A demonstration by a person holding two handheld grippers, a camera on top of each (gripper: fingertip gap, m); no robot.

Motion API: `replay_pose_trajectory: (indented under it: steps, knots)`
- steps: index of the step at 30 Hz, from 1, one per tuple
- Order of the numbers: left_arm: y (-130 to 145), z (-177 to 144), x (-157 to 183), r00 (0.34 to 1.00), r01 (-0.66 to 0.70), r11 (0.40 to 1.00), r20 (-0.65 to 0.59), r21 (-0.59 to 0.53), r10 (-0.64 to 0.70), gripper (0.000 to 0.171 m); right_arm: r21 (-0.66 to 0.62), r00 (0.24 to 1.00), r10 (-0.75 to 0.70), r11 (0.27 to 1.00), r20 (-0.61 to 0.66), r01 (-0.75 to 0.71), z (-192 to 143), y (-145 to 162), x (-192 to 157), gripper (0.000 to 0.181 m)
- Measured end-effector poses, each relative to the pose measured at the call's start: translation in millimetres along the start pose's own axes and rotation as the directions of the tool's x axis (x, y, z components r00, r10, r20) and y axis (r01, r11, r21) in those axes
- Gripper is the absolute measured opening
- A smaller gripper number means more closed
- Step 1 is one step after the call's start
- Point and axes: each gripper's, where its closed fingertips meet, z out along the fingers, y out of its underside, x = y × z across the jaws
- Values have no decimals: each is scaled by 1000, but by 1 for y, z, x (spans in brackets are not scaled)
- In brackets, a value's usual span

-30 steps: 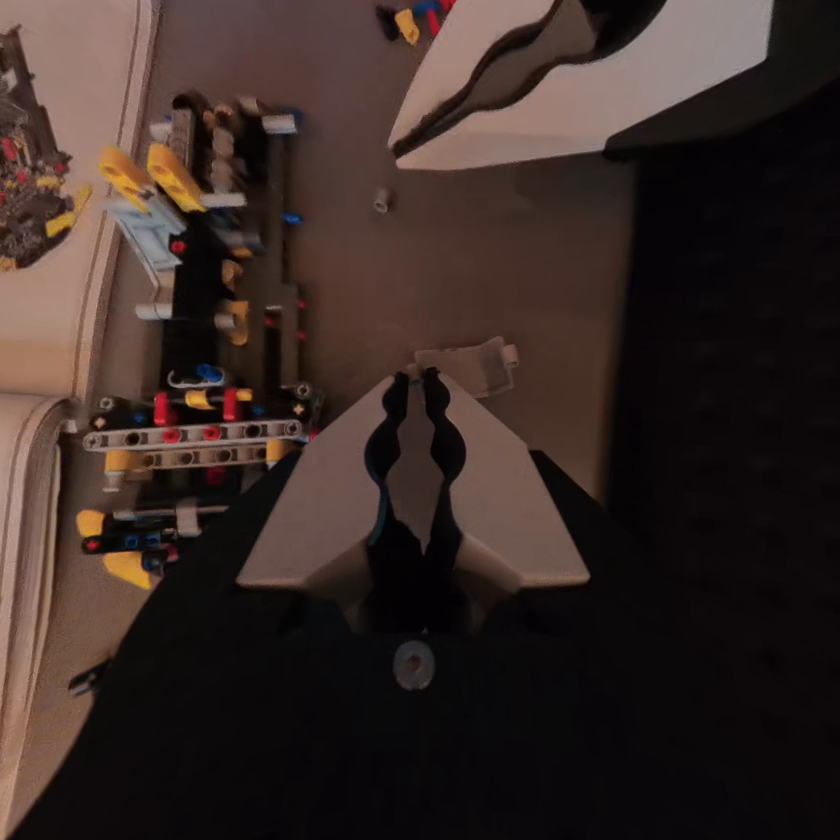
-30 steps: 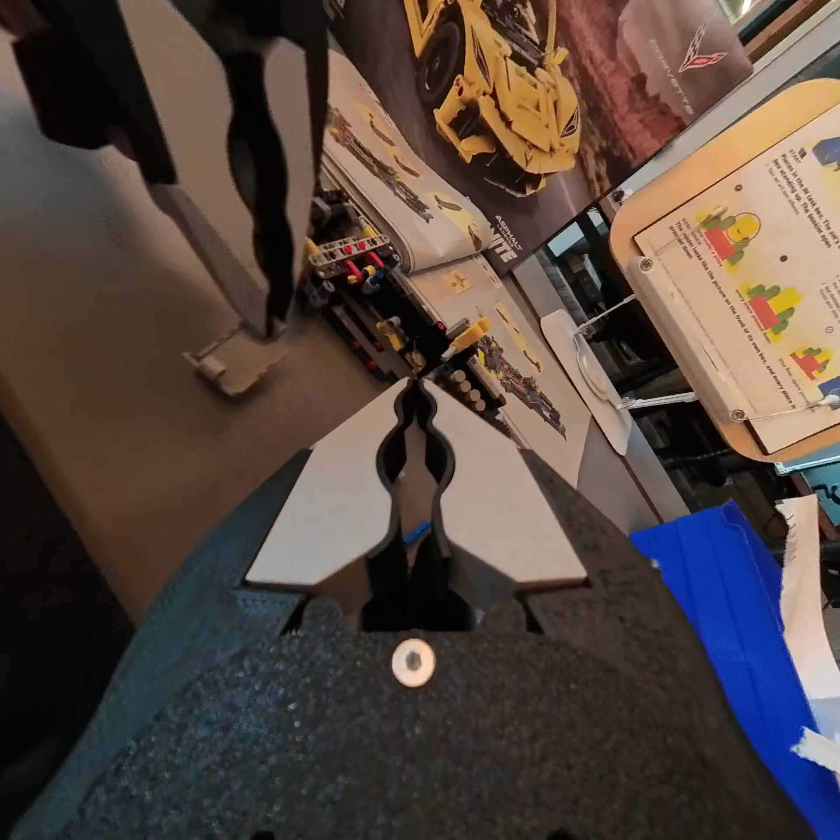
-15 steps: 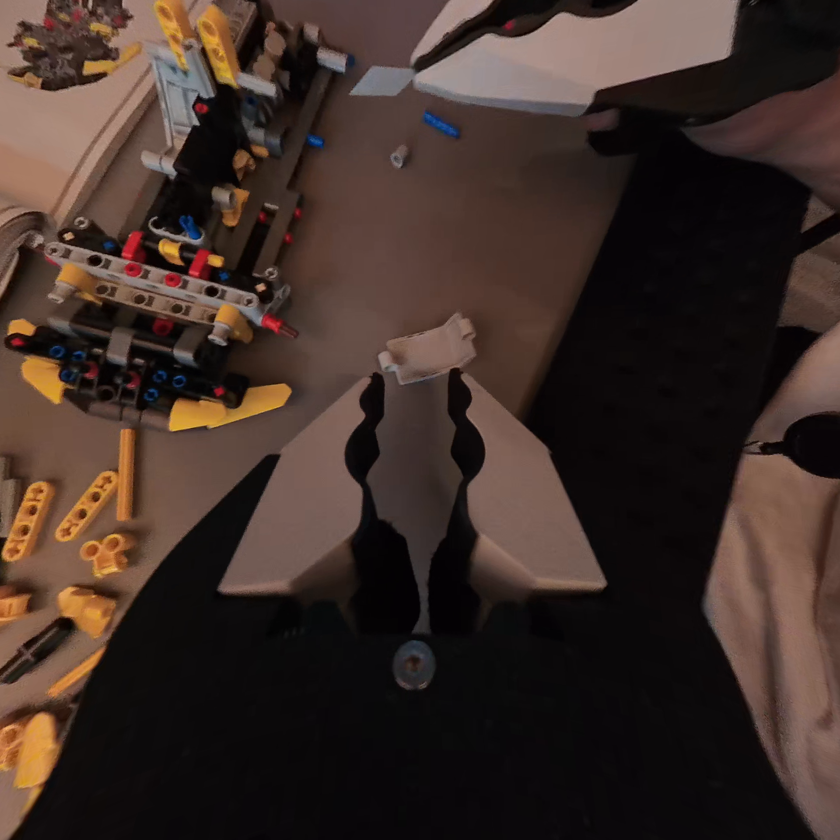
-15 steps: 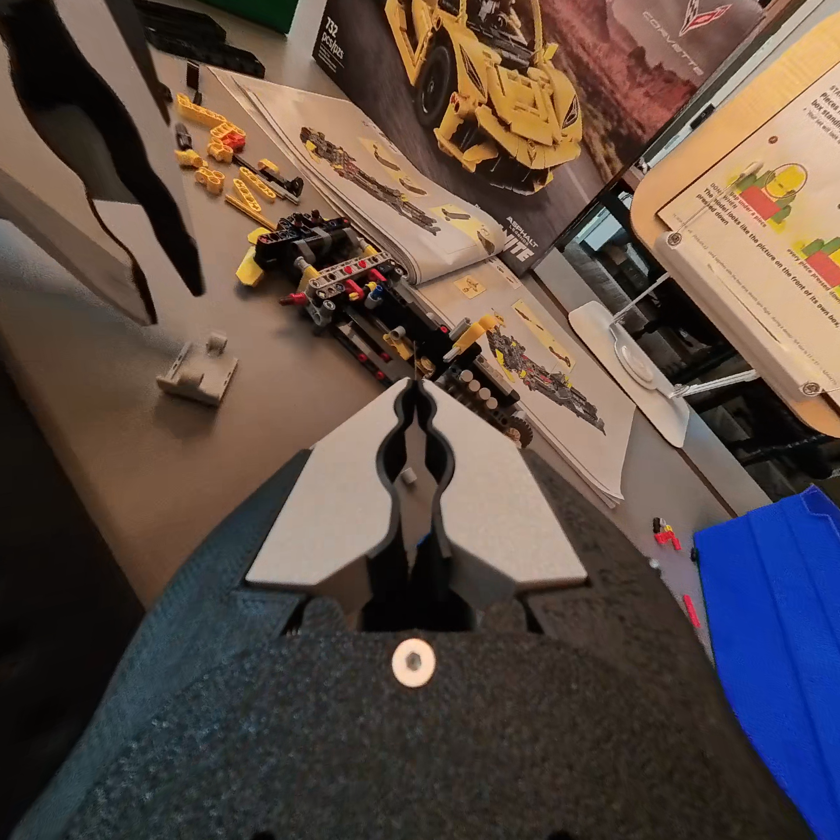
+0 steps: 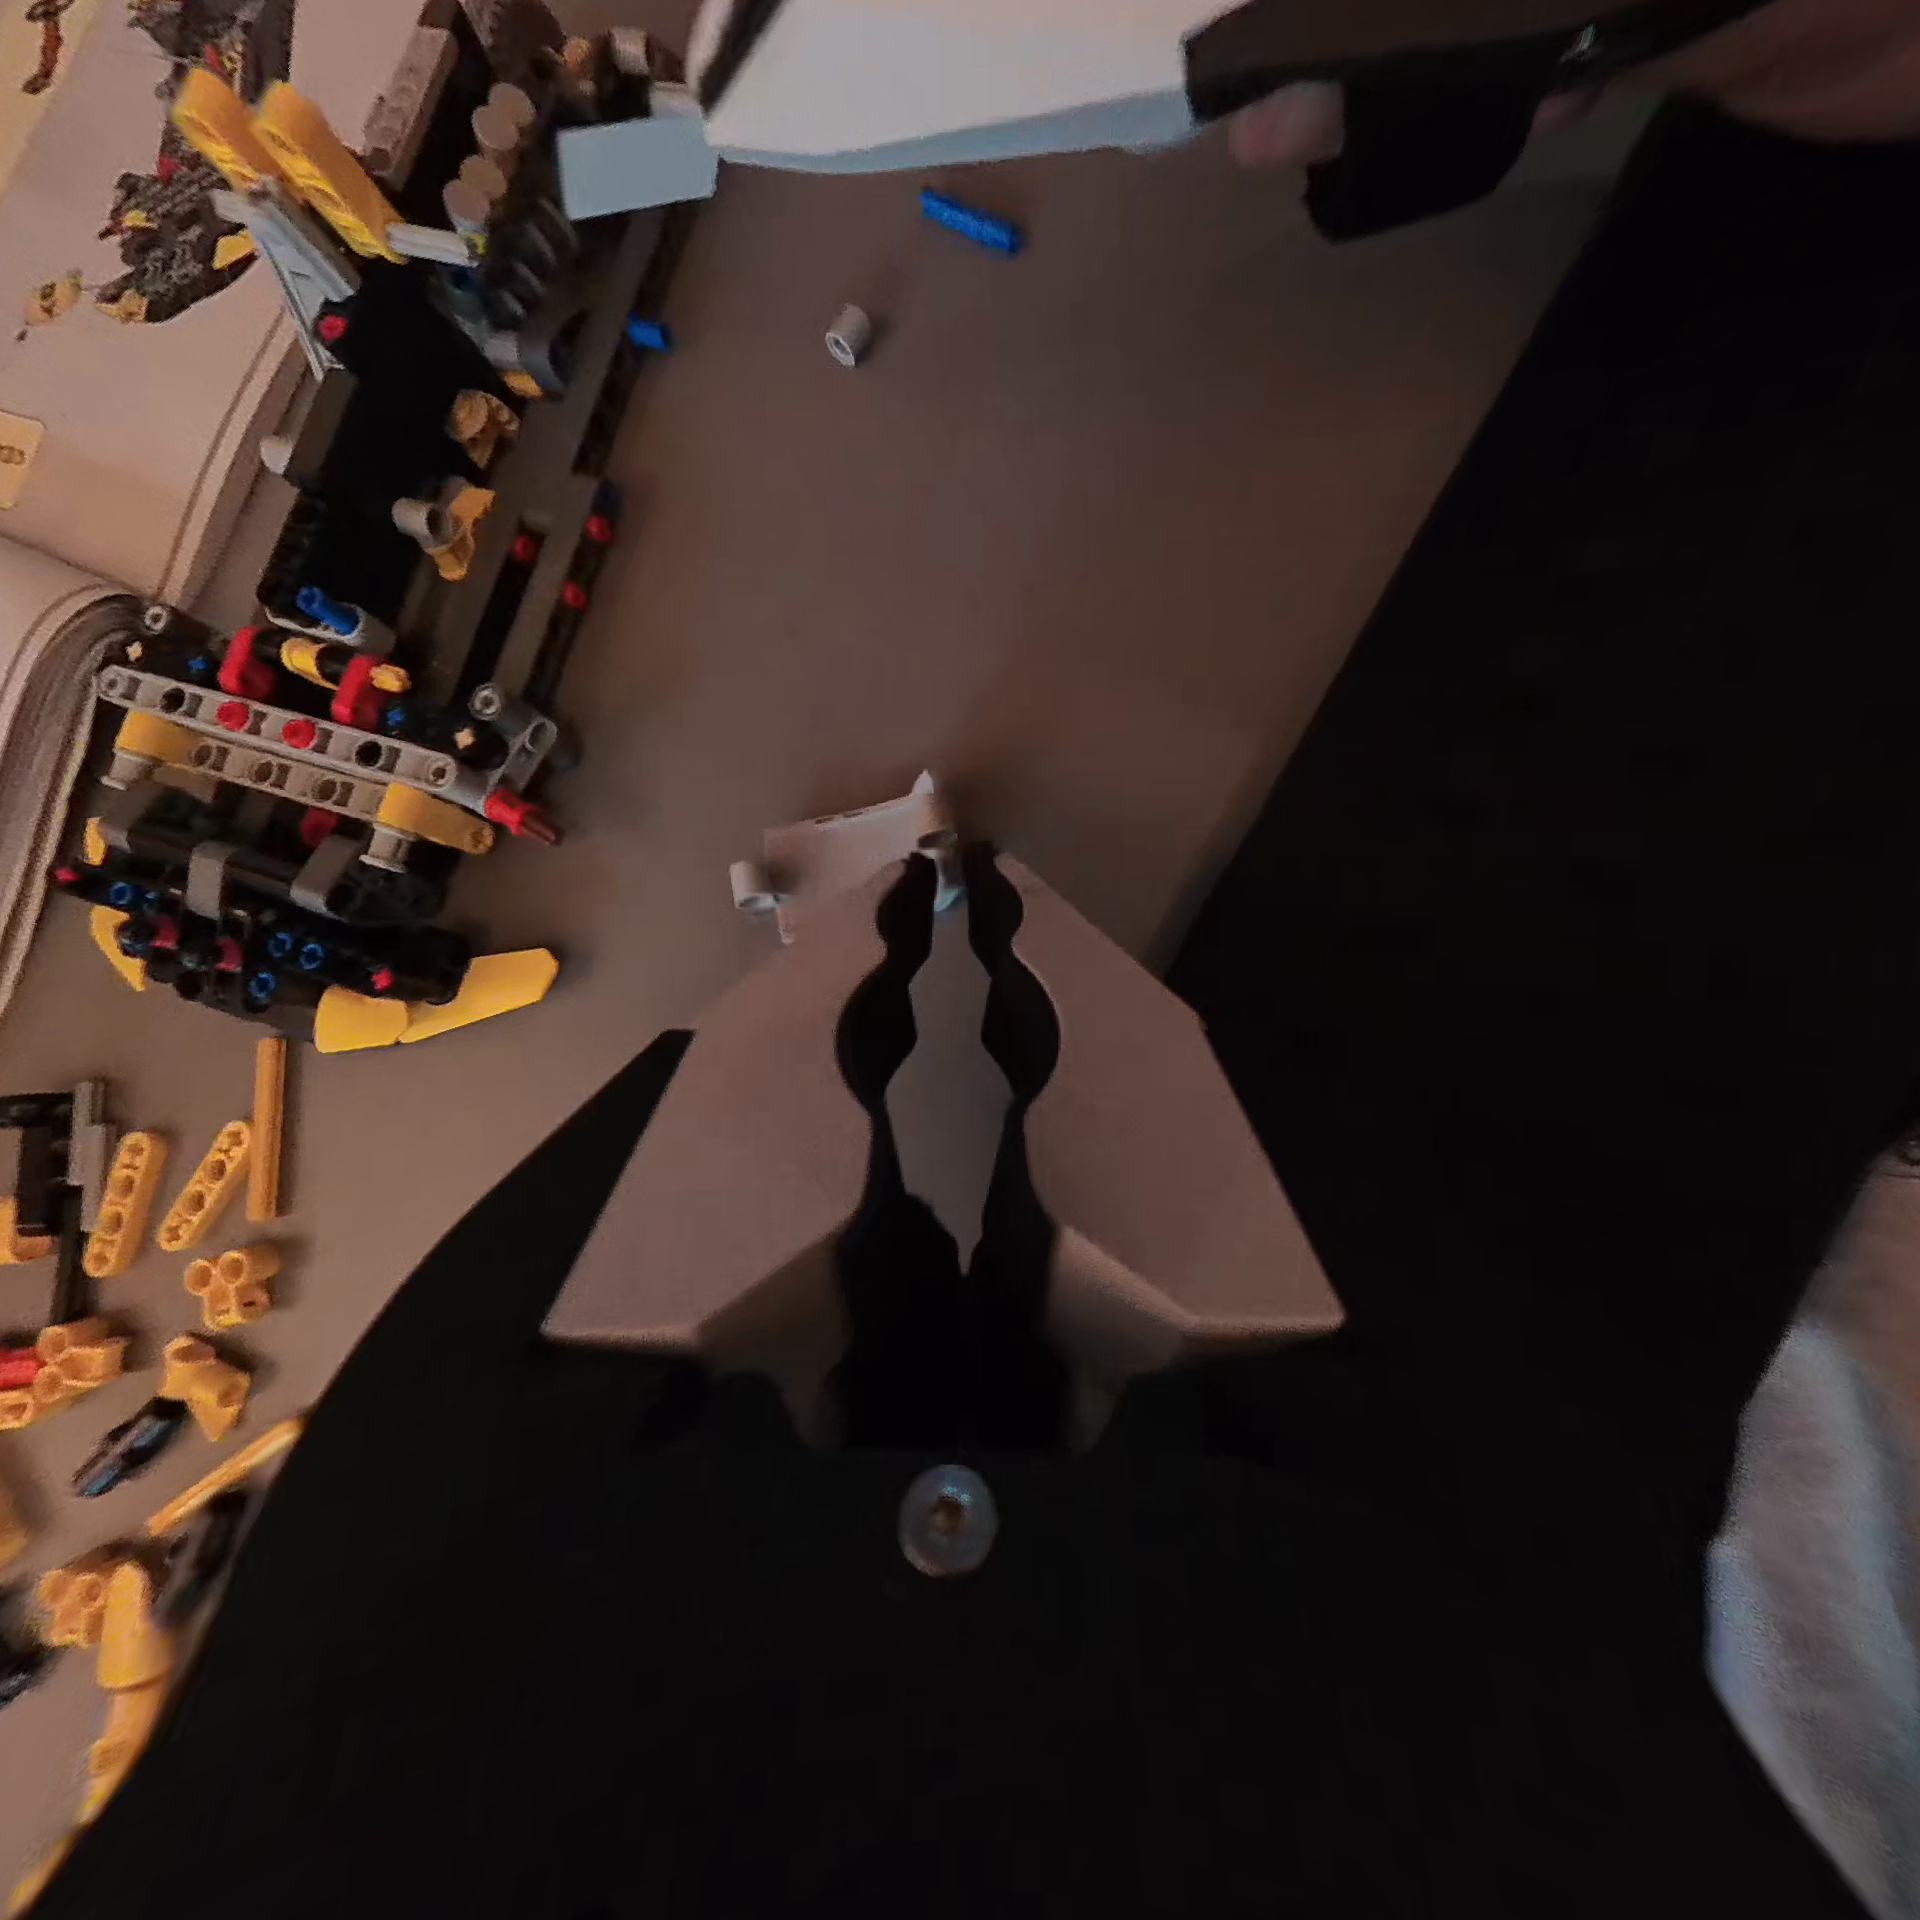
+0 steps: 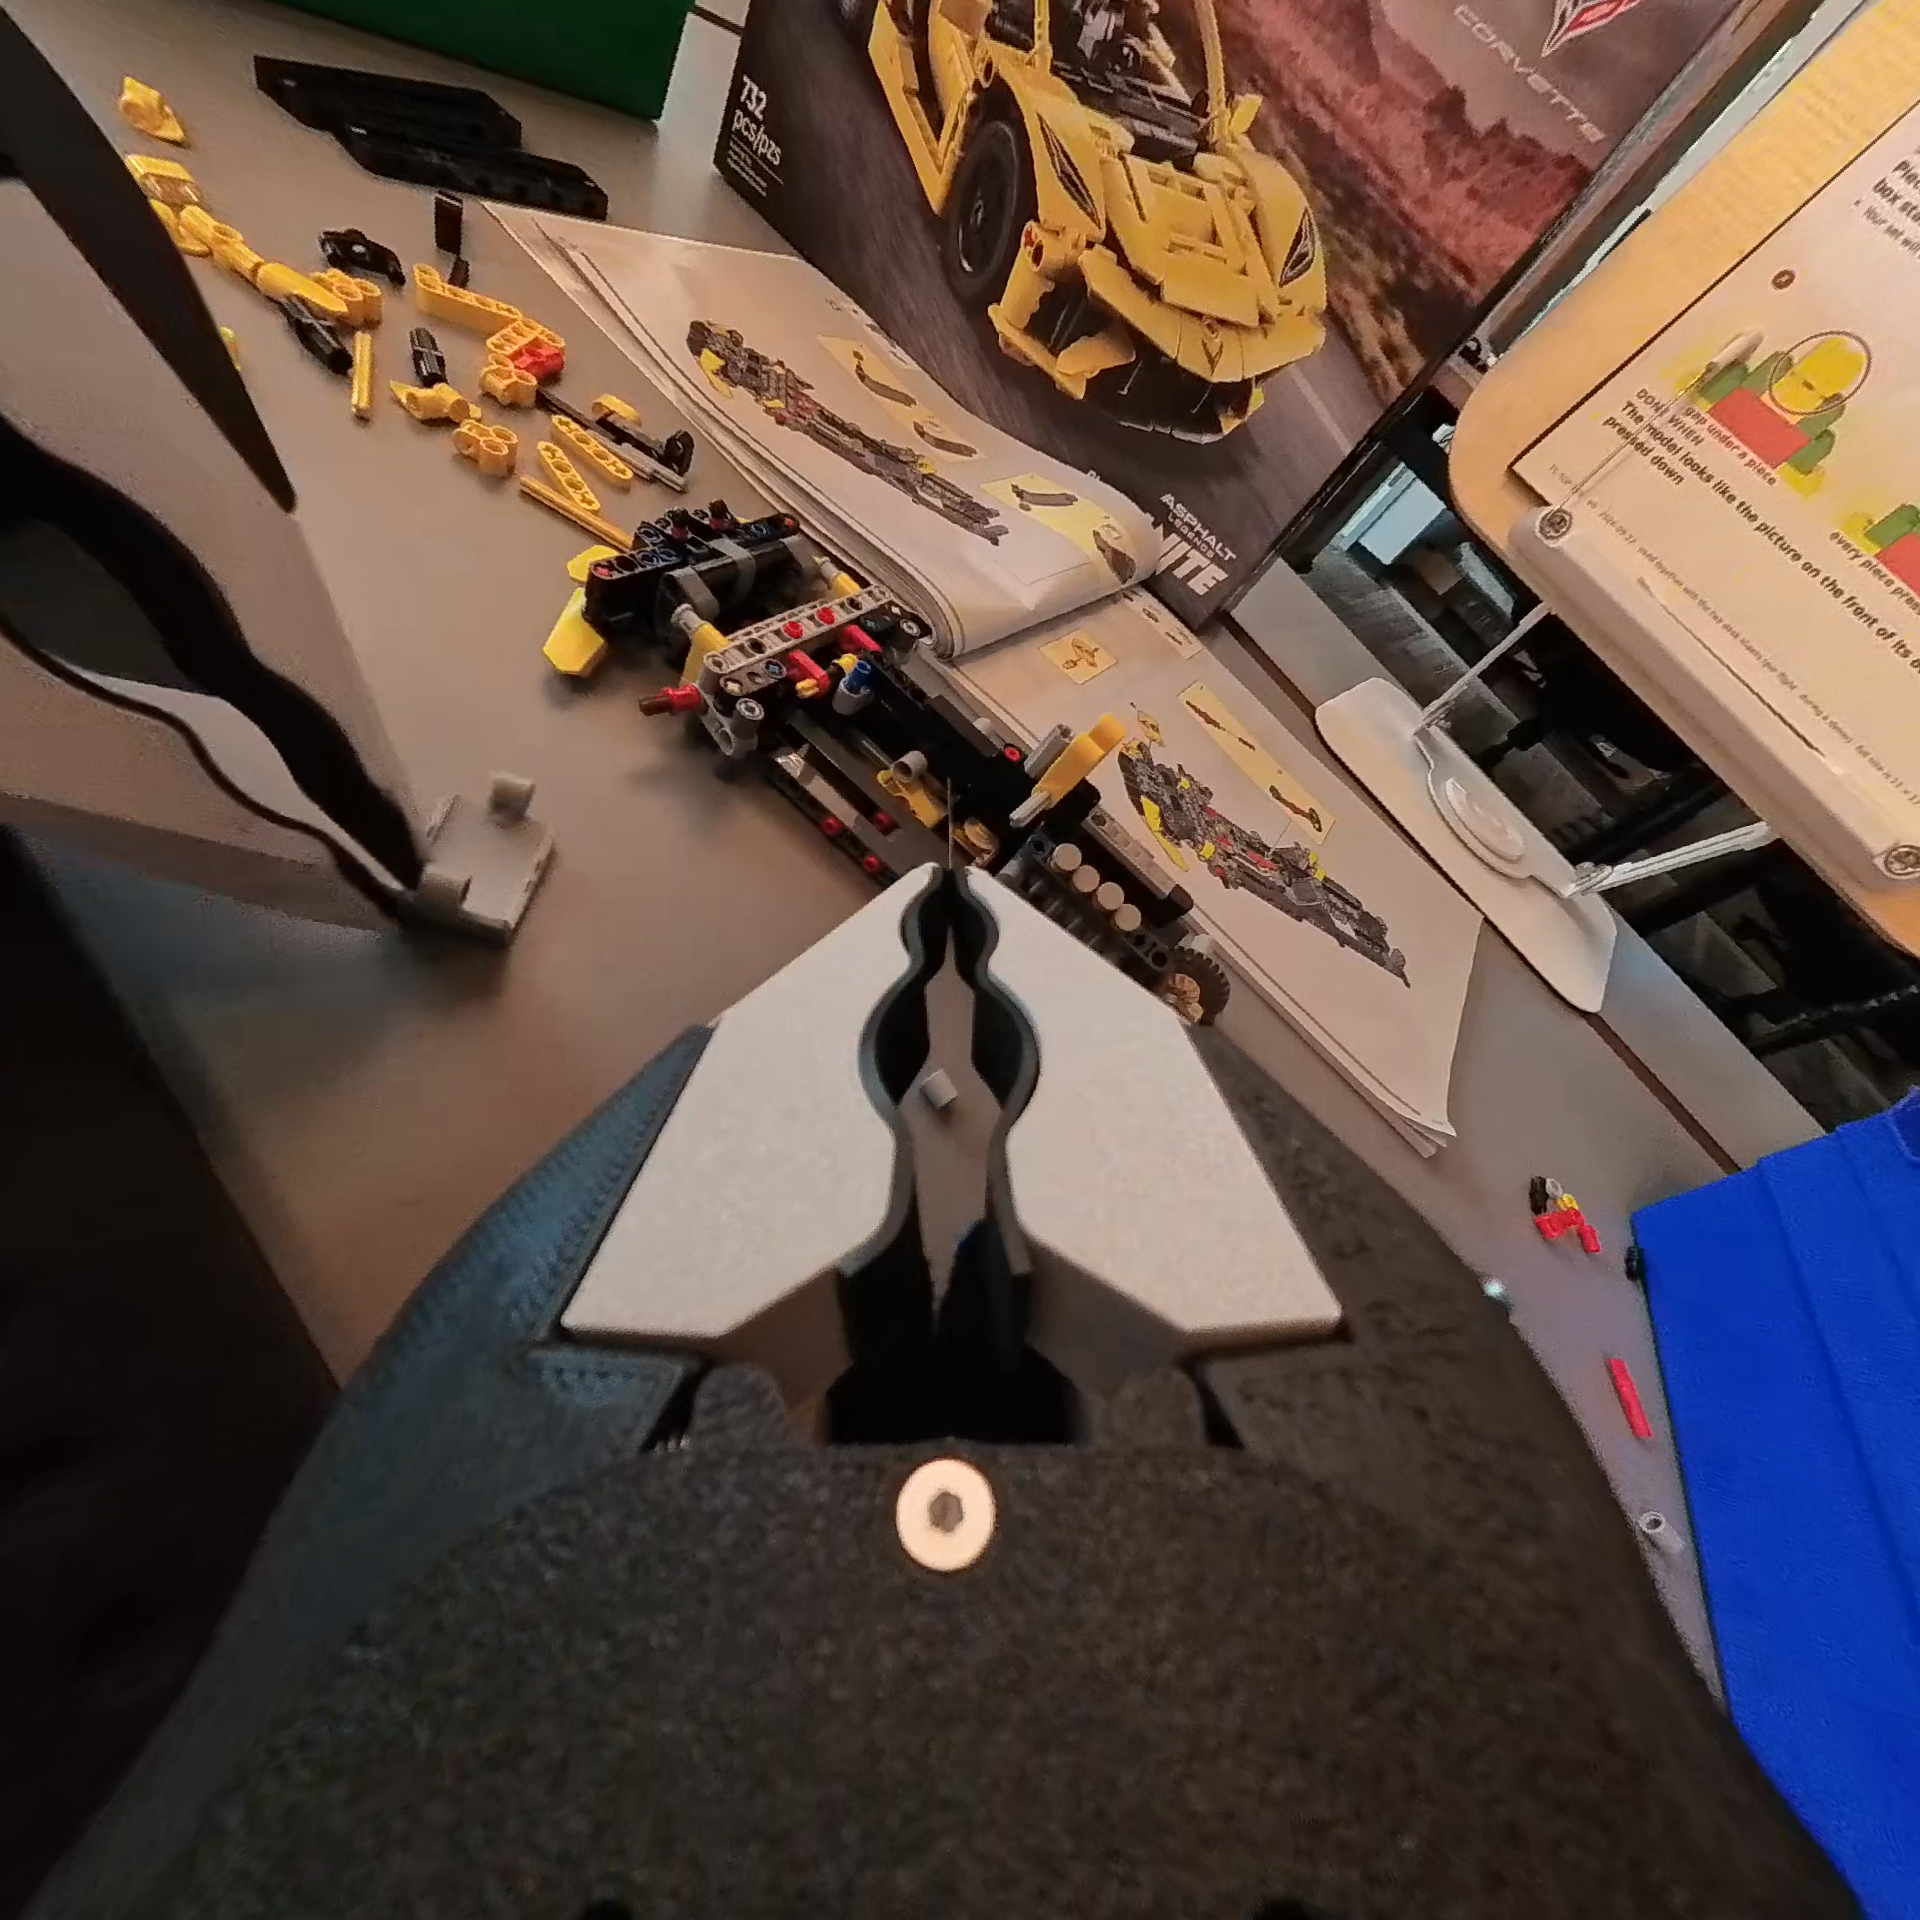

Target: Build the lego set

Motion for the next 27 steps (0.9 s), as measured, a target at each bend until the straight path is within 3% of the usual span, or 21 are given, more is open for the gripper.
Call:
replay_pose_trajectory:
  steps: [3, 7, 12, 18, 21, 23, 24, 27]
  knots:
    - [3, -2, -10, 977, -198, 979, 73, -42, 201, 0, 1, 1000, 5, 1000, 4, -5, 0, 0, 0, 0]
    - [1, -10, -29, 870, -466, 883, 151, -56, 469, 0, 13, 999, 11, 1000, 35, -12, 0, -2, -5, 0]
    - [2, -15, -12, 834, -551, 831, 7, 67, 552, 0, 24, 998, 4, 1000, 70, -5, 0, -4, -11, 0]
    - [12, -15, 4, 870, -443, 890, -190, 104, 455, 1, 35, 995, 49, 998, 88, -53, -1, -5, -9, 0]
    - [19, -18, 1, 841, -497, 862, -192, 97, 506, 1, 34, 994, 58, 998, 92, -61, -1, -4, -8, 0]
    - [26, -27, -6, 783, -592, 804, -197, 54, 590, 1, 32, 994, 57, 998, 95, -60, 0, -4, -9, 0]
    - [33, -33, -13, 730, -666, 746, -205, 5, 652, 1, 30, 994, 56, 998, 98, -59, 0, -4, -10, 0]
    - [47, -54, -32, 526, -850, 513, -256, -121, 811, 0, 30, 994, 52, 998, 100, -55, 0, -4, -11, 0]
